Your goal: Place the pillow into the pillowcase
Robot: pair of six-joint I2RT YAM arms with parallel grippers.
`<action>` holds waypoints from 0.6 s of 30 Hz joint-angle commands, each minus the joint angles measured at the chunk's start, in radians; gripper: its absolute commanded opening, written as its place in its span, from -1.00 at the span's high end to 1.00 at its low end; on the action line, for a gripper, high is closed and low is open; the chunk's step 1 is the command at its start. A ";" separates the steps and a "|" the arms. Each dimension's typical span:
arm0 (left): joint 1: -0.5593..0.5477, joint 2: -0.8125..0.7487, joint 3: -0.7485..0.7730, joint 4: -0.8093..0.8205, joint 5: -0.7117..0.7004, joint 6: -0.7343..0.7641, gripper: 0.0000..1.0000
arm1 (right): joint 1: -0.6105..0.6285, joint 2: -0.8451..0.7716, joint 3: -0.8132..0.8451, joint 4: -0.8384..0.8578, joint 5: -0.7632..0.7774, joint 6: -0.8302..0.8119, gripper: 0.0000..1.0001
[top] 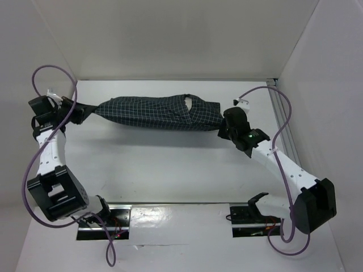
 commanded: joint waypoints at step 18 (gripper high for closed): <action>0.216 -0.173 0.476 -0.156 0.177 -0.109 1.00 | -0.110 -0.282 0.547 -0.237 0.384 -0.182 1.00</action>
